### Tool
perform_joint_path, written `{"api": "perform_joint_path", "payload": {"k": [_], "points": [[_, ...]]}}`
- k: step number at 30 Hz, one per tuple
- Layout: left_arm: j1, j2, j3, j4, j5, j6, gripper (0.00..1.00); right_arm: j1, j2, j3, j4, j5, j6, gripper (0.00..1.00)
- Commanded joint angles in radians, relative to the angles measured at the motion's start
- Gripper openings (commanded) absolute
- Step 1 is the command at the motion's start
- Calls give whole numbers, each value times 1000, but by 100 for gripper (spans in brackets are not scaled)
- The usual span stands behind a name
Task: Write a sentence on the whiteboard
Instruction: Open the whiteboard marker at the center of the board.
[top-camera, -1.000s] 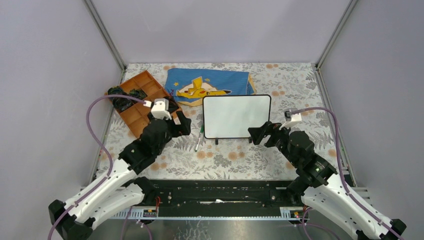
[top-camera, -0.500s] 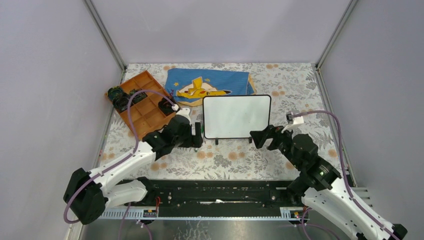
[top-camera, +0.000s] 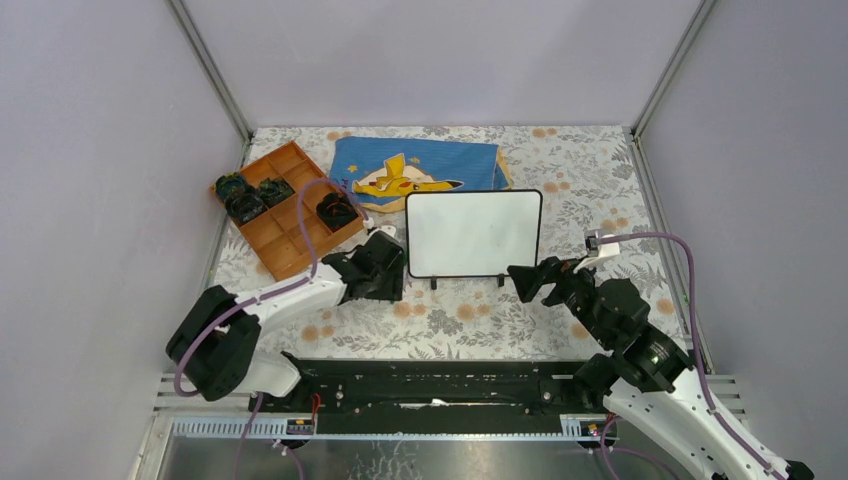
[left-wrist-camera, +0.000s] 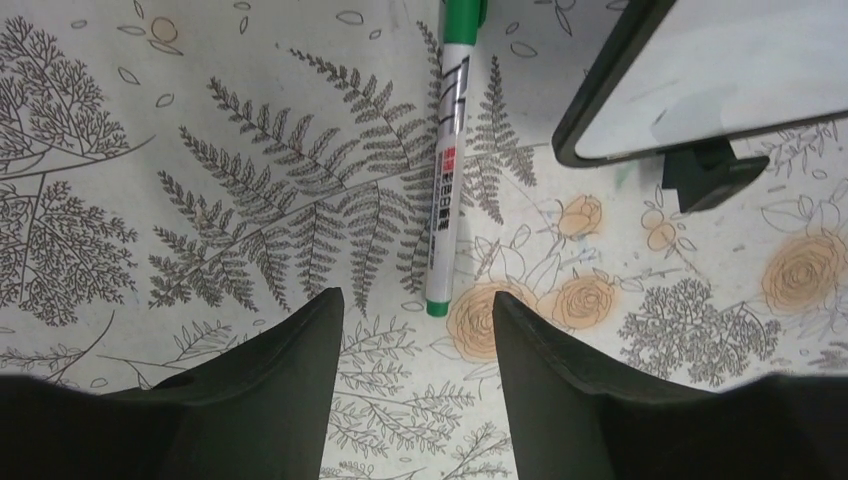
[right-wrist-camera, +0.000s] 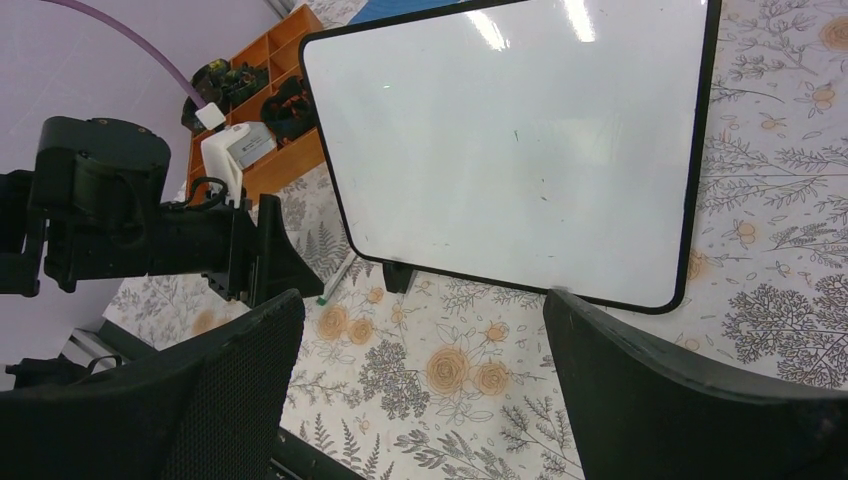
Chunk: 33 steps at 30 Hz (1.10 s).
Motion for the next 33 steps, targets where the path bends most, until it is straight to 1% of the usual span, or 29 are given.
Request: {"api": "perform_joint_path", "payload": {"k": [1, 7, 12, 13, 17, 19, 24, 29, 33], "points": [[4, 64, 59, 67, -54, -2, 62, 6, -14, 0, -4, 33, -19, 96], [5, 179, 99, 108, -31, -9, 53, 5, -28, -5, -11, 49, -20, 95], [5, 210, 98, 113, -62, -19, 45, 5, -33, -2, -14, 46, -22, 95], [6, 206, 91, 112, -70, -26, 43, 6, -32, -1, -12, 44, -23, 95], [12, 172, 51, 109, -72, -49, 24, 5, -27, 3, -10, 38, -28, 94], [14, 152, 28, 105, -61, -59, 17, 6, -20, 5, -8, 36, -30, 94], [12, 75, -20, 68, -42, -98, 10, 6, -9, 4, -2, 31, -30, 94], [11, -49, -78, 11, -19, -170, 7, 5, -4, 5, -3, 24, -29, 94], [8, -148, -122, -42, 19, -220, 7, 5, -5, 7, -11, 23, -27, 94]]}}
